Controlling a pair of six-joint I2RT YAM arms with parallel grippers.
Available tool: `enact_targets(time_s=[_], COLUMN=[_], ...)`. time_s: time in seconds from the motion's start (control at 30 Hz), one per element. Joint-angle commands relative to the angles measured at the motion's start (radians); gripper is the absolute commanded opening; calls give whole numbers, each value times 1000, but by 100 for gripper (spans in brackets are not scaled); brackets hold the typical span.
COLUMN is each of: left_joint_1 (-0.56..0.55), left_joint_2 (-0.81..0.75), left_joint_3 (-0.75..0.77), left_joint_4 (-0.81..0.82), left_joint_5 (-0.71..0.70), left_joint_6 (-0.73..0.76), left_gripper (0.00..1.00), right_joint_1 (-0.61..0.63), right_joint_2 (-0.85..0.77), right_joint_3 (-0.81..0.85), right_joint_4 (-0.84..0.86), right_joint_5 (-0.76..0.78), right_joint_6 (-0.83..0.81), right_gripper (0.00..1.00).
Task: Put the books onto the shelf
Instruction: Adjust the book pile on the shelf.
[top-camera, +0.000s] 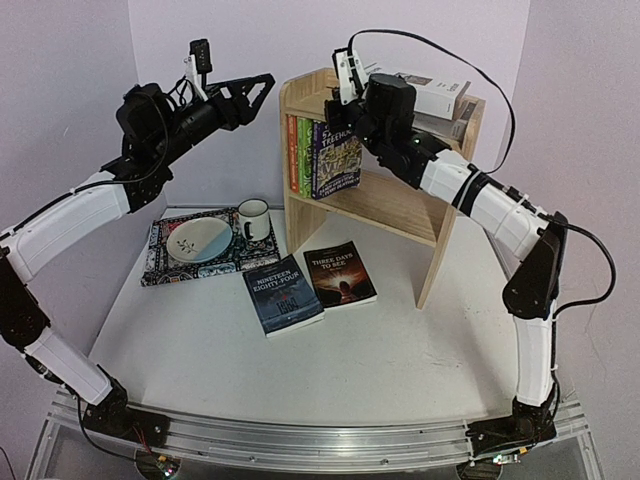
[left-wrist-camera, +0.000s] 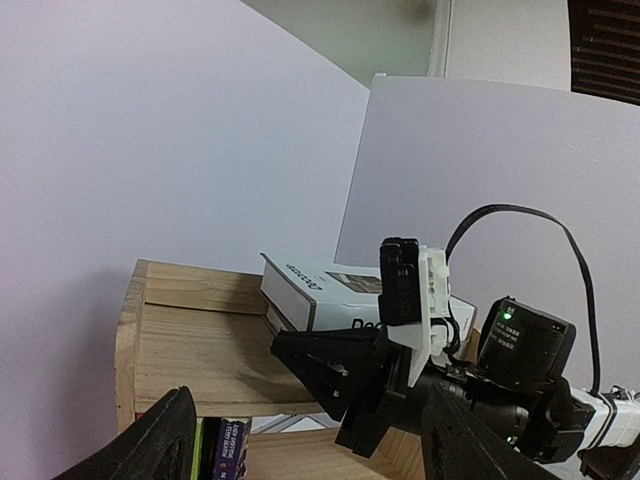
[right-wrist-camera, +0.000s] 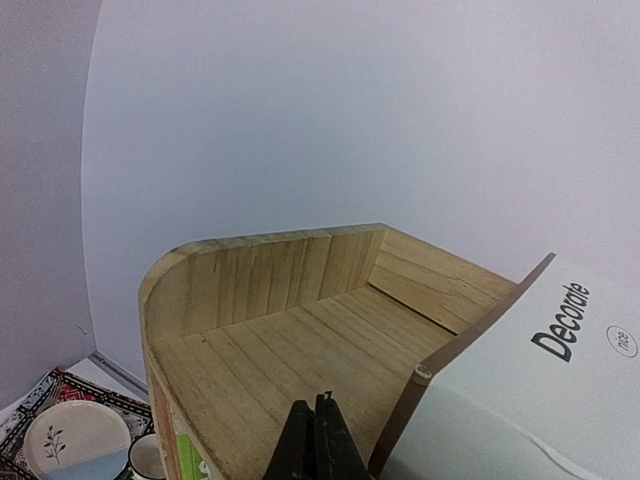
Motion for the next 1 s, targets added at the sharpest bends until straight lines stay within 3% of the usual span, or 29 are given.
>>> enact_targets(time_s=[0.0, 0.3, 0.97], left_joint_1=[8, 8, 9], left_joint_2=[-35, -30, -25], left_joint_3=[2, 8, 7], left_joint_4=[23, 22, 22], left_joint_5=[-1, 6, 15], left_joint_6=[8, 4, -7], left_gripper=[78, 78, 78], right_joint_1=[9, 12, 11], right_joint_2=[18, 5, -80], right_joint_3=[61, 39, -75], right_joint_4=[130, 178, 212], right_joint_5=[127, 222, 275], right_joint_6=[-5, -21, -64], right_gripper=[0, 0, 0])
